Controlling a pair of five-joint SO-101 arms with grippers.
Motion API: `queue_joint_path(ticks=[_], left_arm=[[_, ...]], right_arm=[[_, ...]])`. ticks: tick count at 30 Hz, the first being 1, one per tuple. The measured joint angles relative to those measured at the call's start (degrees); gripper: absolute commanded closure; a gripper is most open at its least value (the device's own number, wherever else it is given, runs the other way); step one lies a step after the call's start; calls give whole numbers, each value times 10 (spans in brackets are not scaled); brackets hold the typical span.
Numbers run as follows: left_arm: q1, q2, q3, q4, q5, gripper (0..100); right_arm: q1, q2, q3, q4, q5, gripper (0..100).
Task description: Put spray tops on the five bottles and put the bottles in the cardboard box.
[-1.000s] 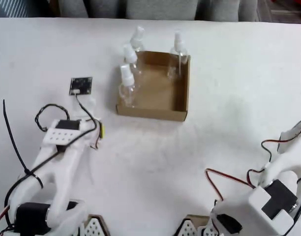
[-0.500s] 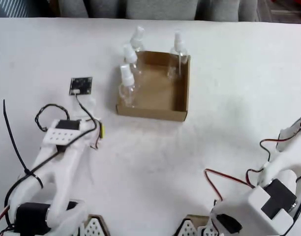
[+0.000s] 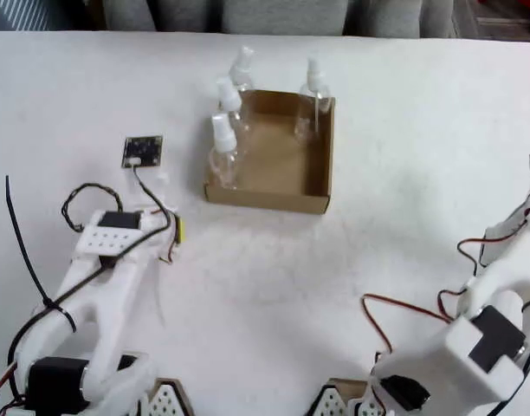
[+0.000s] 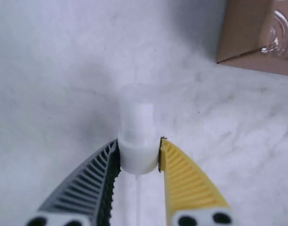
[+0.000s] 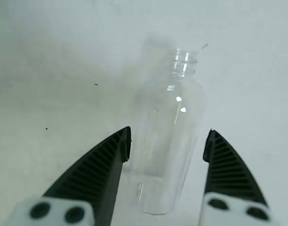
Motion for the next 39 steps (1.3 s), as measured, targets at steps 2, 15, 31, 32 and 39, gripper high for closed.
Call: queue_joint_path(ticks=[2, 15, 31, 32, 39], left_arm=[[0, 0, 0, 0, 0, 980], [0, 0, 0, 0, 0, 980], [0, 0, 0, 0, 0, 980], [0, 0, 0, 0, 0, 980], [0, 0, 0, 0, 0, 980]], right_arm=[[0, 23, -13, 0, 0, 774], [2, 137, -107, -1, 0, 775], [3, 145, -115, -4, 0, 929], [3, 145, -115, -4, 0, 957], [-5, 127, -151, 48, 0, 982]])
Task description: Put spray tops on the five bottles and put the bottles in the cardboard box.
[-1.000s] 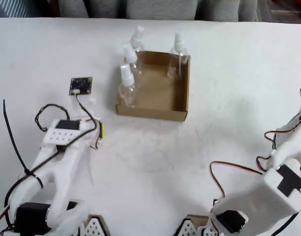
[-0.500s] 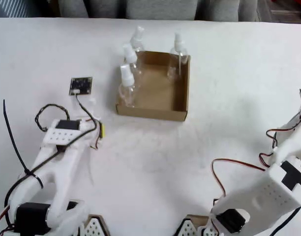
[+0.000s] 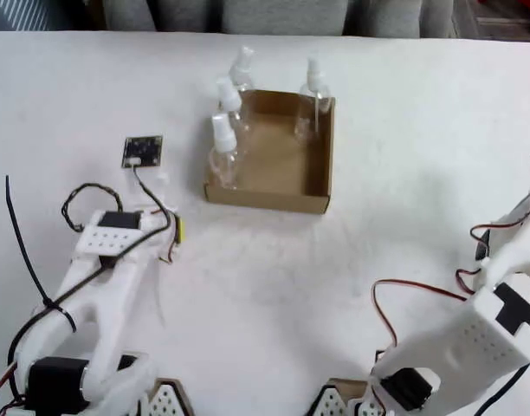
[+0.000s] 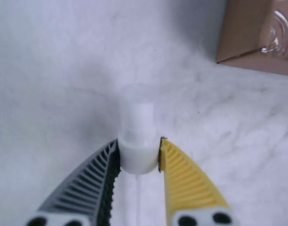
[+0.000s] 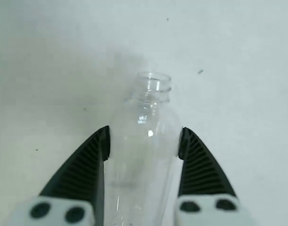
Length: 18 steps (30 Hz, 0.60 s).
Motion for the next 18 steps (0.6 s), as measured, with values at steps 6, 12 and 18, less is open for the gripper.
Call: queue_joint_path(ticks=[6, 12, 18], left_arm=[[0, 0, 0, 0, 0, 980], [0, 0, 0, 0, 0, 980], [0, 0, 0, 0, 0, 980]], right_arm=[[-41, -55, -9, 50, 39, 896], [-76, -63, 72, -6, 126, 817], [-76, -62, 88, -36, 135, 769]])
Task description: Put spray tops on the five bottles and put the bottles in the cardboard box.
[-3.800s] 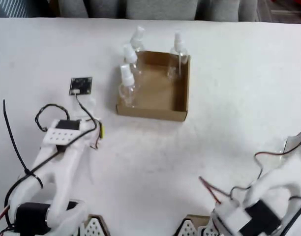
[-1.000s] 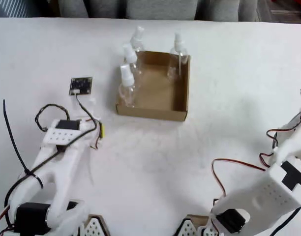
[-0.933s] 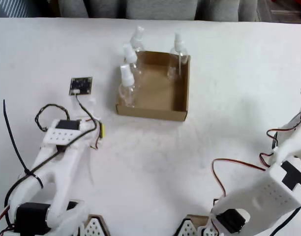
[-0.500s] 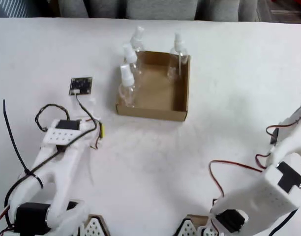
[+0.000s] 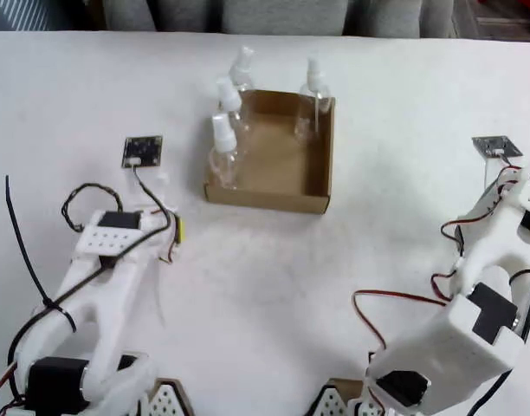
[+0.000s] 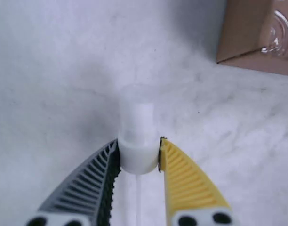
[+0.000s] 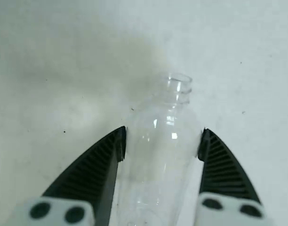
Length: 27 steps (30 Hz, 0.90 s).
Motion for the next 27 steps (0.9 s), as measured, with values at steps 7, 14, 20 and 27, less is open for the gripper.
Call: queue_joint_path(ticks=[7, 14, 20, 27], left_arm=[[0, 0, 0, 0, 0, 980], [0, 0, 0, 0, 0, 980], [0, 0, 0, 0, 0, 980], [0, 0, 0, 0, 0, 980]], right_arm=[[-4, 0, 0, -1, 0, 747], [-3, 0, 0, -1, 3, 748], [5, 0, 4, -11, 4, 748], [10, 35, 4, -31, 4, 748]])
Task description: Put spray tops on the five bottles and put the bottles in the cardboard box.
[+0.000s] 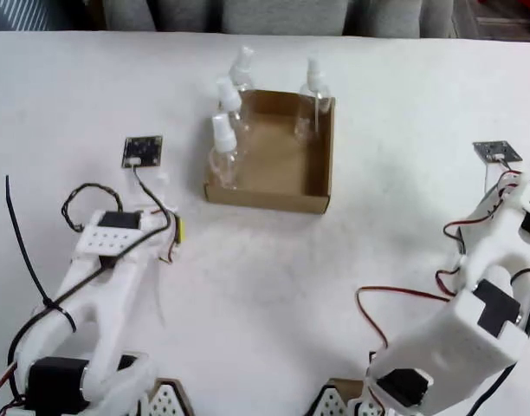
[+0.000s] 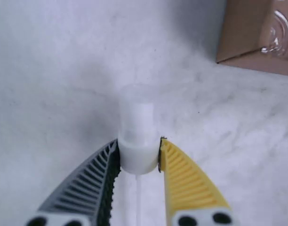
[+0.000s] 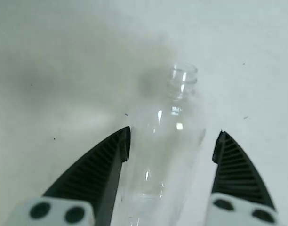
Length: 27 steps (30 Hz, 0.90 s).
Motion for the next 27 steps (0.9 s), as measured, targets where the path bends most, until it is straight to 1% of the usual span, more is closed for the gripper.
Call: queue_joint_path(ticks=[5, 7, 9, 11, 16, 20, 27], left_arm=[[0, 0, 0, 0, 0, 980], [0, 0, 0, 0, 0, 980], [0, 0, 0, 0, 0, 980], [0, 0, 0, 0, 0, 980], [0, 0, 0, 0, 0, 980], [0, 0, 0, 0, 0, 980], [0, 0, 0, 0, 0, 980]], right_arm=[[0, 11, 0, -6, 0, 795], [0, 11, 0, -11, 0, 776], [0, 11, 0, -12, -1, 736], [0, 11, -3, -11, -21, 716], [0, 11, -31, 26, -54, 716], [0, 11, -37, 44, -104, 764], [2, 11, -37, 40, -118, 776]])
